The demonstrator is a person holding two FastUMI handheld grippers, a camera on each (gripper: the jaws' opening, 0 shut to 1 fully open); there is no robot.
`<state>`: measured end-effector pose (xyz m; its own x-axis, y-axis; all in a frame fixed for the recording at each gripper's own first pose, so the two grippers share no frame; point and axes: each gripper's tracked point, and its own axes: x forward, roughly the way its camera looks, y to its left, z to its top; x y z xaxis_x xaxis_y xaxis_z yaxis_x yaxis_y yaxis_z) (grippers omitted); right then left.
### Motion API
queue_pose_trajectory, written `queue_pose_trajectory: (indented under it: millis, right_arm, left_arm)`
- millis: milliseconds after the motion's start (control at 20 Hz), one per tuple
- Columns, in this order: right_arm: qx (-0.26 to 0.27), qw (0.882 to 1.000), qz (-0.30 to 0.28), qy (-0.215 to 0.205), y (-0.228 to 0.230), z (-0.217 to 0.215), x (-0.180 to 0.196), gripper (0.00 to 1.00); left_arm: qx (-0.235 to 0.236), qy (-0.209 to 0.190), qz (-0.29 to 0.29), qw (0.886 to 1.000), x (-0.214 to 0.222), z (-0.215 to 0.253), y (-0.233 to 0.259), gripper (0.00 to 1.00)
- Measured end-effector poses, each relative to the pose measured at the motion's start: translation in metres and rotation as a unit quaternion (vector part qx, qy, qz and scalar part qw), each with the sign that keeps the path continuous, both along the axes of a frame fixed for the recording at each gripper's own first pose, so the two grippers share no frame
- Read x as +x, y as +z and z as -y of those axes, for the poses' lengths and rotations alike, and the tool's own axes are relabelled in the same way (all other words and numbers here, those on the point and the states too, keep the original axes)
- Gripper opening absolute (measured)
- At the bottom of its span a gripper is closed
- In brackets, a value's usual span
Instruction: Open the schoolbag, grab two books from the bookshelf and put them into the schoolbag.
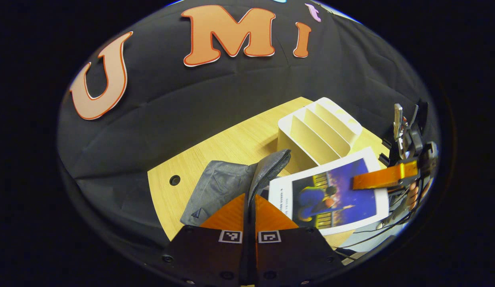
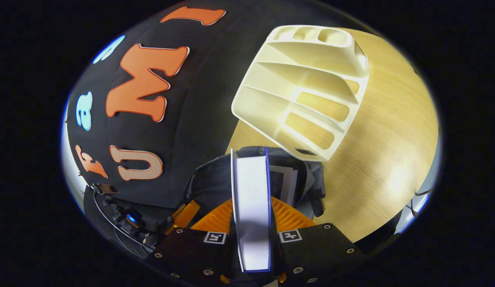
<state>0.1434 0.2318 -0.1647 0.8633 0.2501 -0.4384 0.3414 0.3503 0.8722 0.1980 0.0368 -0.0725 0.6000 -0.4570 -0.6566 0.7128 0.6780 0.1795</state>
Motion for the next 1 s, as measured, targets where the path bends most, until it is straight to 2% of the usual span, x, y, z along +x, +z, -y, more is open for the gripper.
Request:
queue_pose_trajectory:
  millis: [50, 150, 200, 250, 550, 850, 1000]
  right_arm:
    - [0.009, 1.000, 0.003, -0.004, -0.008, -0.004, 0.007, 0.33]
    - [0.022, 1.000, 0.007, -0.013, -0.024, -0.016, 0.025, 0.34]
    - [0.030, 0.999, 0.005, -0.021, -0.032, -0.020, 0.035, 0.34]
    - [0.043, 0.999, 0.012, -0.029, -0.038, -0.023, 0.043, 0.33]
    - [0.099, 0.989, 0.065, -0.088, -0.058, -0.043, 0.086, 0.33]
    - [0.101, 0.987, 0.065, -0.108, -0.060, -0.062, 0.124, 0.34]
    - [0.098, 0.989, 0.041, -0.106, -0.068, -0.071, 0.138, 0.35]
  left_arm:
    - [0.002, -0.001, 0.001, 1.000, -0.001, 0.001, 0.001, 0.01]
    - [0.008, -0.002, 0.004, 1.000, -0.001, 0.001, 0.003, 0.01]
    - [0.011, -0.002, 0.006, 1.000, -0.002, 0.002, 0.004, 0.05]
    - [0.015, -0.003, 0.010, 1.000, -0.001, 0.002, 0.005, 0.01]
    - [0.030, -0.022, 0.017, 0.999, -0.011, 0.014, 0.006, 0.01]
    - [0.023, -0.043, 0.006, 0.999, -0.022, 0.034, 0.009, 0.01]
    - [0.018, -0.042, 0.002, 0.999, -0.022, 0.032, 0.009, 0.00]
